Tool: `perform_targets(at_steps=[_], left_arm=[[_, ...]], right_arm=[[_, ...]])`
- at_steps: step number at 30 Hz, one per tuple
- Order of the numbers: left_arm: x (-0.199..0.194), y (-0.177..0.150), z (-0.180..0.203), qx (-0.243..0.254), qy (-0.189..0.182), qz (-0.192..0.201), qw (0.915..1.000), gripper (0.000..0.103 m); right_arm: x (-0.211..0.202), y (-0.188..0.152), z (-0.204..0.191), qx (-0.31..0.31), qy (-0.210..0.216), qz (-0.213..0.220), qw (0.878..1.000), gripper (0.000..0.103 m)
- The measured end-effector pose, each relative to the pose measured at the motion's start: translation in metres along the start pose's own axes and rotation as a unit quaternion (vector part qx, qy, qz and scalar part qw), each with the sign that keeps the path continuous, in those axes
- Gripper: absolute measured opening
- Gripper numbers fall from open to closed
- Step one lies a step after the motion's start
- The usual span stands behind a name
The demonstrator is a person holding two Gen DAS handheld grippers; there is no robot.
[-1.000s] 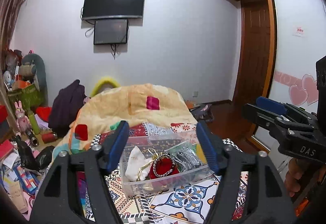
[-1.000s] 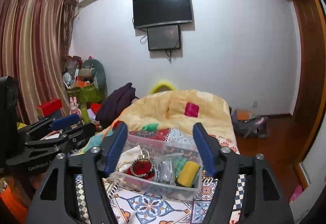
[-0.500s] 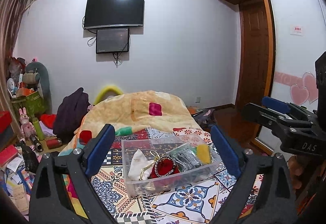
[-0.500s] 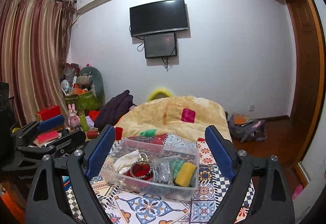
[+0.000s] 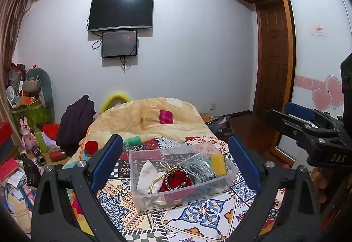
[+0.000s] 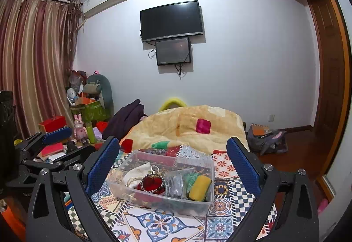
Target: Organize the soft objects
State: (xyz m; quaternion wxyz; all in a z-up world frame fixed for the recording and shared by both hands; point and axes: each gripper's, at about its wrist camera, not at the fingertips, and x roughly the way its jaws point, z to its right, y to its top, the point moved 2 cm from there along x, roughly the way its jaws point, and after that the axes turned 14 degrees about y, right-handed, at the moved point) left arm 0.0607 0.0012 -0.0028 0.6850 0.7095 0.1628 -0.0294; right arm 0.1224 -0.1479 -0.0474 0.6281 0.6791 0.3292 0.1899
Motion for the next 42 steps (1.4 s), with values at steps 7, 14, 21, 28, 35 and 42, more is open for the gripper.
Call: perform_targets(at_steps=[7, 14, 21, 28, 35, 42], left_arm=[[0.0017, -0.0006, 0.0007, -0.008, -0.003, -0.003, 1.0, 0.099], [0.0029, -0.0016, 0.0003, -0.007, -0.003, -0.004, 1.0, 0.1], [0.0048, -0.0044, 0.0021, -0.006, -0.003, -0.007, 1.0, 0.1], [0.005, -0.0043, 0.002, -0.007, -0.003, -0.008, 0.9999, 0.101], [0.005, -0.0034, 0.0037, -0.01, -0.004, -0.008, 0.9999, 0.103], [0.0059, -0.0034, 0.0028, -0.012, -0.005, -0.013, 0.9998, 0.103]], right_arm=[[-0.0008, -0.0011, -0.0006, 0.0, -0.001, -0.002, 1.0, 0.098], [-0.0021, -0.0016, -0.0015, 0.002, -0.001, -0.002, 1.0, 0.098], [-0.0021, -0.0026, -0.0013, 0.003, -0.001, -0.002, 1.0, 0.098], [-0.0023, -0.0028, -0.0011, 0.004, 0.0, -0.002, 1.0, 0.098], [-0.0042, -0.002, -0.0021, 0.004, 0.001, -0.001, 1.0, 0.098], [-0.0042, -0.0018, -0.003, 0.005, 0.001, -0.002, 1.0, 0.098]])
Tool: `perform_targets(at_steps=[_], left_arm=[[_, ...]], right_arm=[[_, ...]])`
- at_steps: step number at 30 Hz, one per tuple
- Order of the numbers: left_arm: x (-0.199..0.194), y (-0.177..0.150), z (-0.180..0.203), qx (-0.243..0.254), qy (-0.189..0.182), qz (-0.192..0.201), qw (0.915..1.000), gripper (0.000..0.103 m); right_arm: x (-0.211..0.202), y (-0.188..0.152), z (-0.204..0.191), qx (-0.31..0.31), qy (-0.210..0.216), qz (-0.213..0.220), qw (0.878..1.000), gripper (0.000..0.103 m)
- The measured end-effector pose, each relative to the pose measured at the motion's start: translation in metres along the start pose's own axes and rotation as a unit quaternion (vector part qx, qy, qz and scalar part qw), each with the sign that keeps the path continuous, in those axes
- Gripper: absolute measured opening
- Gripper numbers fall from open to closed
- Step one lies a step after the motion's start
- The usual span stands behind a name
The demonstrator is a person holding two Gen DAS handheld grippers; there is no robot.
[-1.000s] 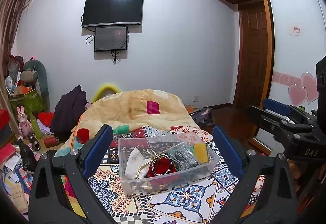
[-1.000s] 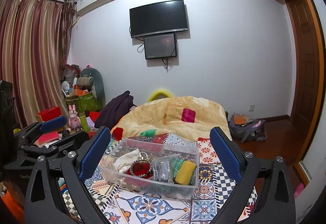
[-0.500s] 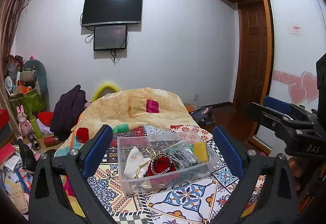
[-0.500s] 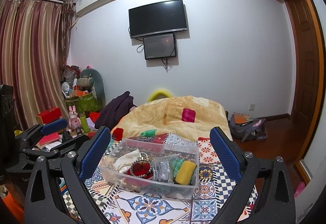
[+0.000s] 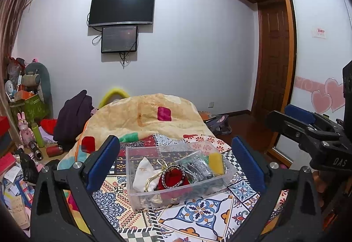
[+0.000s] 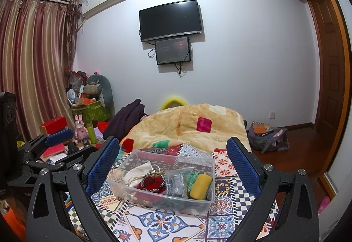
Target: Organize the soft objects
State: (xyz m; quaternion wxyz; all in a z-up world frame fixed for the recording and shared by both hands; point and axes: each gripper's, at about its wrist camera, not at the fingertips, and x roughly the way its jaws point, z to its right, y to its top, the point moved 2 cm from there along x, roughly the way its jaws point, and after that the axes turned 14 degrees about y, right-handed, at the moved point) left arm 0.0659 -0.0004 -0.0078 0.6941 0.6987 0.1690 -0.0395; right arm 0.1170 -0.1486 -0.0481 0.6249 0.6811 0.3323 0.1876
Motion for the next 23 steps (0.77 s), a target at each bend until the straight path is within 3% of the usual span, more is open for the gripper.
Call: perform_targets(at_steps=[3, 23], left_arm=[[0.0008, -0.0002, -0.0012, -0.001, -0.001, -0.004, 1.0, 0.103], [0.004, 0.0003, -0.0033, -0.001, -0.001, -0.011, 0.9999, 0.103]], right_arm=[[-0.0013, 0.0005, -0.002, -0.001, -0.001, 0.0, 1.0, 0.103], [0.0043, -0.0008, -0.0003, 0.01, -0.003, -0.016, 1.0, 0.103]])
